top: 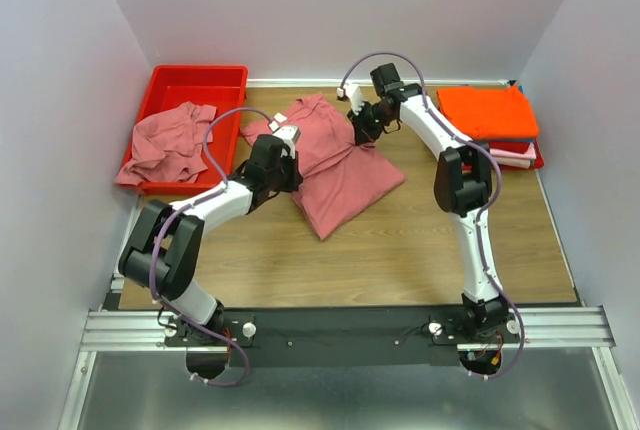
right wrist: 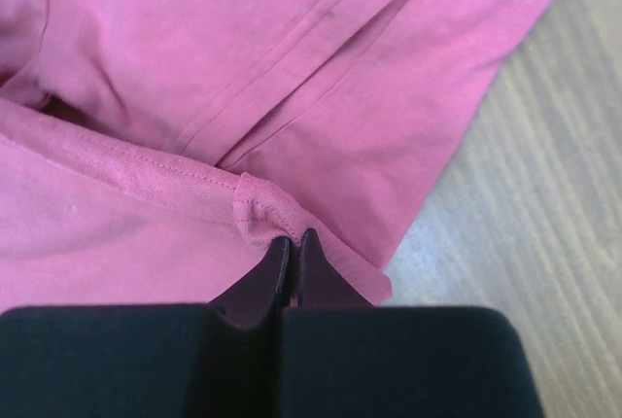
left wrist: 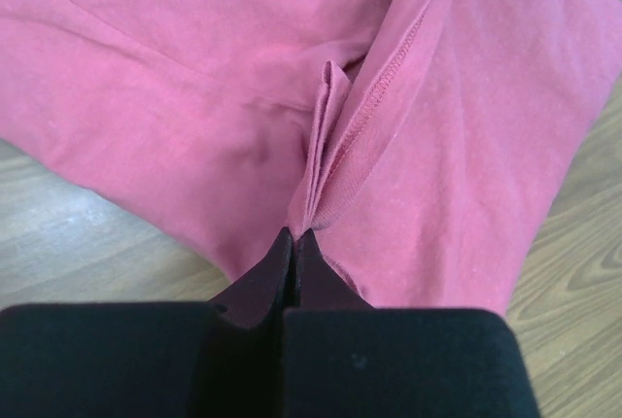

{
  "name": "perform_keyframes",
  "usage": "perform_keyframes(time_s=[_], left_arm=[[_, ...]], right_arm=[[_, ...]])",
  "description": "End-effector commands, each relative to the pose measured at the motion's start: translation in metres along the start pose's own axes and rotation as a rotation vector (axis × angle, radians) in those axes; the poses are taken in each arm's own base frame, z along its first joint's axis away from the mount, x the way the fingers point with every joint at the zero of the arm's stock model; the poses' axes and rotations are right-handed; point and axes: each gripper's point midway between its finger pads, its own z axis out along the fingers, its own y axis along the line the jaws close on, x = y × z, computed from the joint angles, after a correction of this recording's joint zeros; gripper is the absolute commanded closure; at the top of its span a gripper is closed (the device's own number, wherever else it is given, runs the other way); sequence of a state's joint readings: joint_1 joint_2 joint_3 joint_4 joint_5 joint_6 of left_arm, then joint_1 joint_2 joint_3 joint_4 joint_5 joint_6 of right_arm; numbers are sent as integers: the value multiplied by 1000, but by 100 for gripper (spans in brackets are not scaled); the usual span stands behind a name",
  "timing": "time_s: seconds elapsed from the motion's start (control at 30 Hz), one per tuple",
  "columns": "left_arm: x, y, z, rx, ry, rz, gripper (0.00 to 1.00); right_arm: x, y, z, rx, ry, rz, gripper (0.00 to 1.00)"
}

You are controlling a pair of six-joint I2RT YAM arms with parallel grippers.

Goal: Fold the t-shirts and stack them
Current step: Fold the tshirt

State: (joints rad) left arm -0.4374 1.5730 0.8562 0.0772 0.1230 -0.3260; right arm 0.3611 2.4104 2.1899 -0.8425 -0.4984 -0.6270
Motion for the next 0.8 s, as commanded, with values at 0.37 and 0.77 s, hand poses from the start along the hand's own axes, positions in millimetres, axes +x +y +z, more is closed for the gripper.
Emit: perform_keyframes(time_s=[0.37,0.77], left_arm=[[-95,68,-5,-304,-191,-68,34],[-138,-1,-152,-45,-502,52,25]], right_arm=[[-65,-86,-25,579,-209,321,0],[81,8,-57,295,-13,530,6]])
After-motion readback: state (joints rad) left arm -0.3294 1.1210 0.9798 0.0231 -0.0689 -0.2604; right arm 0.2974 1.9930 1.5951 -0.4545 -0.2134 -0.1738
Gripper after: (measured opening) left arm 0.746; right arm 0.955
